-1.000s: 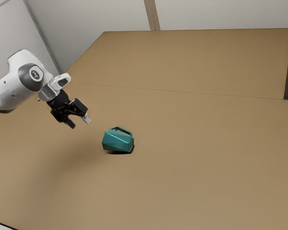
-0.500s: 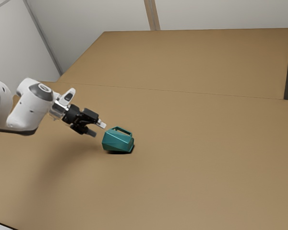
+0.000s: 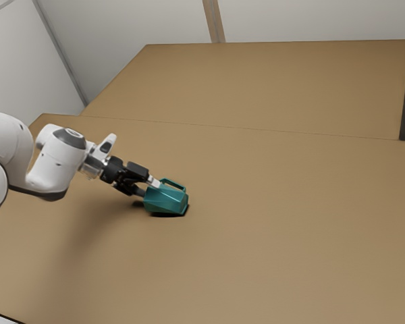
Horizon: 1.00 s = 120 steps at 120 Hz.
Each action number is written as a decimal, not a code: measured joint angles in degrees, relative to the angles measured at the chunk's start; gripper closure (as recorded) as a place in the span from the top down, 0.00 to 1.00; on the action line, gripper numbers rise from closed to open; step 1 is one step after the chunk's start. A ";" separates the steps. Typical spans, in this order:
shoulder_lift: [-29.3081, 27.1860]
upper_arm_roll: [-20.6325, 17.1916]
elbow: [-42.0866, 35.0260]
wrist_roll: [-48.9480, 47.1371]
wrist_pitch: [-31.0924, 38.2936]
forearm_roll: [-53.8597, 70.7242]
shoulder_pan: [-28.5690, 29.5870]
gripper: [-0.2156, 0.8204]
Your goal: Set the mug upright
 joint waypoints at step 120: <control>0.88 -0.56 0.00 6.95 0.25 -3.96 -1.01 0.13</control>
